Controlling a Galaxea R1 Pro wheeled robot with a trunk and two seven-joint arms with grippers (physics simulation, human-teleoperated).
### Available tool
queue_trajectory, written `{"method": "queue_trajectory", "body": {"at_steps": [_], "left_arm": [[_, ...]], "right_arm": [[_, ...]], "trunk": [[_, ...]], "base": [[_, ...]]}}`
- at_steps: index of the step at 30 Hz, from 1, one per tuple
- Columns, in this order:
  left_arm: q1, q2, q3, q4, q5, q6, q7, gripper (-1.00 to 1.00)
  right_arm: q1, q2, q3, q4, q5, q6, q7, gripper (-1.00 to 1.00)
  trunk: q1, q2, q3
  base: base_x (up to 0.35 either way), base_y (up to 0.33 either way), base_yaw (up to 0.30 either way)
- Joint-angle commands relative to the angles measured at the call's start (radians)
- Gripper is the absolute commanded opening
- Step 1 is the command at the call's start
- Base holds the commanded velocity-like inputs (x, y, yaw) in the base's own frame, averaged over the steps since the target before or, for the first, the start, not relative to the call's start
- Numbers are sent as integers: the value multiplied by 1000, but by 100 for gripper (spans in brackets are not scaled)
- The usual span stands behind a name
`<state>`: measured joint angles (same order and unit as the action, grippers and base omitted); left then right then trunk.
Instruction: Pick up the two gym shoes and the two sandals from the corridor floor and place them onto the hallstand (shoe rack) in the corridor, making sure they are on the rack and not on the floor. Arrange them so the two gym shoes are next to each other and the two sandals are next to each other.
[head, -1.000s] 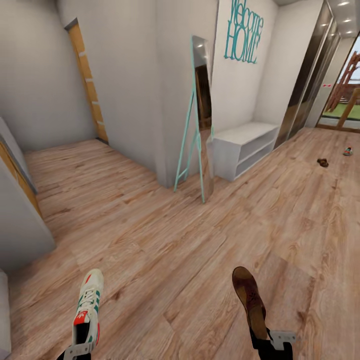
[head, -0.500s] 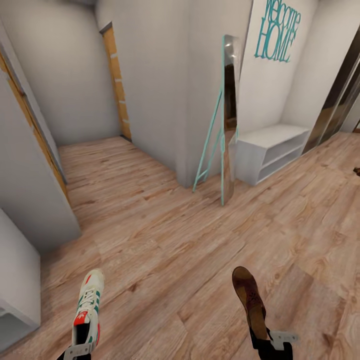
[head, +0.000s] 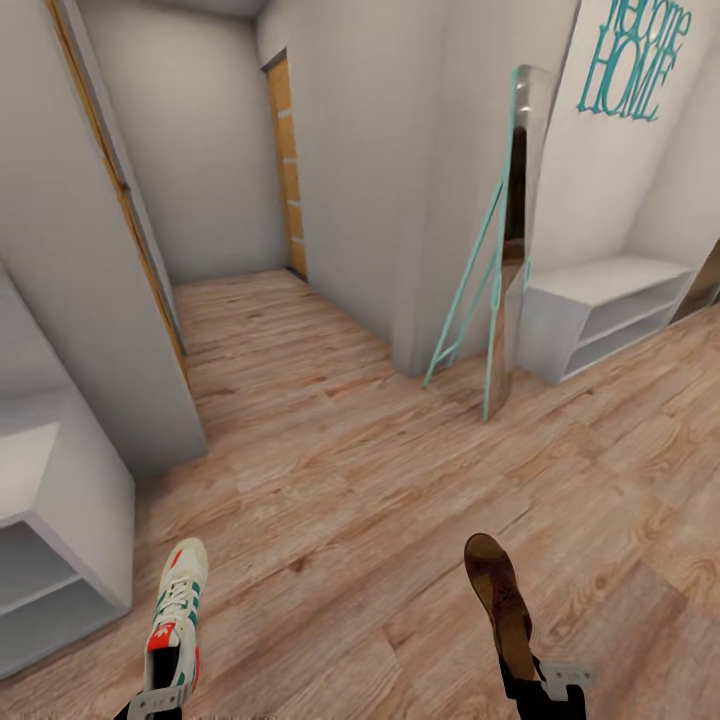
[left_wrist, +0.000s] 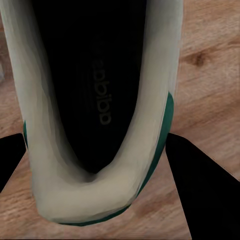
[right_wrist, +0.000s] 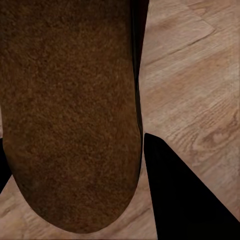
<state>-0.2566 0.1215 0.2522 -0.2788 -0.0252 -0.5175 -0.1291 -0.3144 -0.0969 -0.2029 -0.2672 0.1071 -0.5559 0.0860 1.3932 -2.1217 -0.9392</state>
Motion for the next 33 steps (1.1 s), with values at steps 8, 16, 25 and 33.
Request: {"method": "queue_trajectory", "body": {"at_steps": [8,16,25,33], "left_arm": [[-1,0,9,1,-2,-3,-7,-100],[-1,-1,9,1,-2,-3,-7,-100],[-1,0,9,1,-1,-3,-7,-100],[-1,0,9,1,-1,-3,-7,-100]], "right_arm": [[-1,0,-9,0,6,-3,6,-100],[-1,0,-9,0,6,-3,5,-100],[-1,0,-9,0,6,-3,6,-100],[-1,0,-9,0,6,-3,6,-100]], "trunk": [[0,0,-1],[0,0,-1],[0,0,-1],[0,0,-1]], "base": [[0,0,279],[-78,-52,279],[-30,-22,279],[-1,-1,279]]}}
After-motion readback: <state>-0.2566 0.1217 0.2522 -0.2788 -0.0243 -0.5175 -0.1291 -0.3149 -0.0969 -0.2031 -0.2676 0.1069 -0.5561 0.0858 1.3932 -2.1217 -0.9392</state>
